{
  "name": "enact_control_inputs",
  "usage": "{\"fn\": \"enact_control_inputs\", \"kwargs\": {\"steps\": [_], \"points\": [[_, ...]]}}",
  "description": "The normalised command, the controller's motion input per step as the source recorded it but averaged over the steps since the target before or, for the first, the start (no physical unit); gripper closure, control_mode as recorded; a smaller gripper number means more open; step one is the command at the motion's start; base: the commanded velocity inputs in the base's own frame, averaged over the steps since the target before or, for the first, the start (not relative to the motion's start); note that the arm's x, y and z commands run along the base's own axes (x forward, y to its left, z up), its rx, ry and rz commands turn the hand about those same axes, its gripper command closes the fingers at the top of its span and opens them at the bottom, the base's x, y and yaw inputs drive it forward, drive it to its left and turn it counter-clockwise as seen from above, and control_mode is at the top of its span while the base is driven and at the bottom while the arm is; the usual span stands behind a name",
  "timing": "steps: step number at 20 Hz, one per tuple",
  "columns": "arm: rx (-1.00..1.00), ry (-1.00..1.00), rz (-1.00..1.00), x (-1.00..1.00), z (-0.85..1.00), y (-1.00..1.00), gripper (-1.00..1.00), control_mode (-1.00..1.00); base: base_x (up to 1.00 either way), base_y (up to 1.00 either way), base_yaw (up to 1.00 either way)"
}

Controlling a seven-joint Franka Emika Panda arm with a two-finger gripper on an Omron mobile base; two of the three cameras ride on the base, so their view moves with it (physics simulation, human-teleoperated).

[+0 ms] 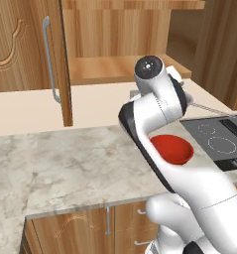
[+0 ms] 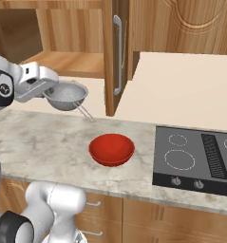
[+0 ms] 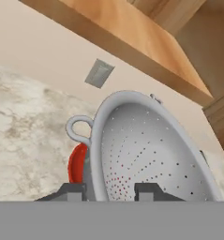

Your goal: Open the cabinet and setup a tea strainer by placing it in the bowl upright.

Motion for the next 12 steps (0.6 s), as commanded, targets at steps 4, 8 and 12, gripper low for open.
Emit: {"fn": "enact_control_inputs", "kwargs": {"steps": [4, 8, 12], "points": [[0.01, -0.01, -0.02, 0.00, -0.38, -0.14, 1.00, -1.00, 0.00, 0.00, 0.00], [0.00, 0.00, -0.08, 0.10, -0.65, -0.14, 1.00, -1.00, 0.00, 0.00, 0.00], [0.00, 0.04, -0.18, 0.18, -0.74, -0.24, 1.00, -1.00, 0.00, 0.00, 0.00]]}}
